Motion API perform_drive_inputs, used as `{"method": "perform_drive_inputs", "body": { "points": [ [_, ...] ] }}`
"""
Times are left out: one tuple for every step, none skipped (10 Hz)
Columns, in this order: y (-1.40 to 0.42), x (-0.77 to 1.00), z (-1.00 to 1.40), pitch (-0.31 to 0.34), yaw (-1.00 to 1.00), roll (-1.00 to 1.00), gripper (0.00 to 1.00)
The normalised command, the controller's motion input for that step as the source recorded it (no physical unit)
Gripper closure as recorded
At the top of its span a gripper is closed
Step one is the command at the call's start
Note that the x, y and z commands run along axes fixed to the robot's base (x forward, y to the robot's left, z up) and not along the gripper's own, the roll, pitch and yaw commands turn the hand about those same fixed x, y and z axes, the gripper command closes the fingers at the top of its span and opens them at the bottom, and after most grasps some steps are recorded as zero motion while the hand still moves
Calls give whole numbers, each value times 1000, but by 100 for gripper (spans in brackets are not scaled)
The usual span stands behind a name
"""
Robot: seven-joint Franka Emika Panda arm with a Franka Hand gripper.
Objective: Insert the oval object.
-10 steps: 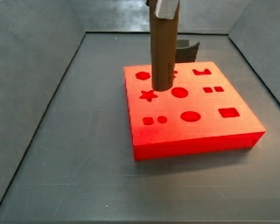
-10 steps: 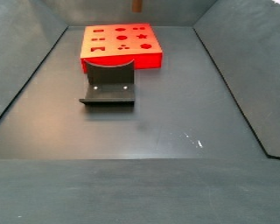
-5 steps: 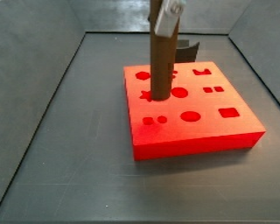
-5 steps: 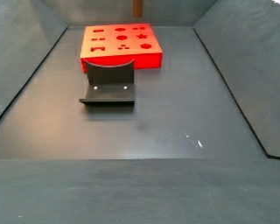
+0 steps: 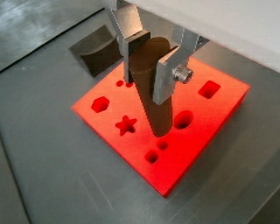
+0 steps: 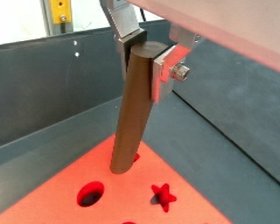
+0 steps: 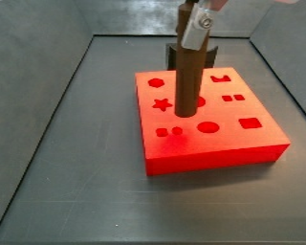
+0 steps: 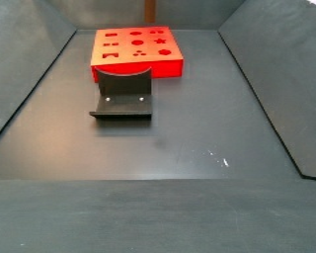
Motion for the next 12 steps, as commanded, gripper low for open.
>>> {"method": "perform_drive_inputs", "body": {
  "points": [
    [0, 834, 0, 0, -340, 0, 100],
    [0, 837, 0, 0, -354, 0, 100],
    [0, 849, 0, -6, -349, 0, 100],
    [0, 857, 0, -29, -331, 0, 100],
    [0, 840, 0, -49, -334, 0, 100],
    [0, 731, -34, -53, -346, 0, 100],
    [0, 189, 0, 0, -94, 0, 100],
    [0, 23, 0, 0, 0, 0, 100],
    [0, 234, -209, 0, 223, 0, 100],
    [-83, 463, -314, 43, 640, 29, 100],
    [-157, 426, -274, 53, 617, 63, 100],
    [0, 71, -160, 0, 243, 0, 100]
  ]
}}
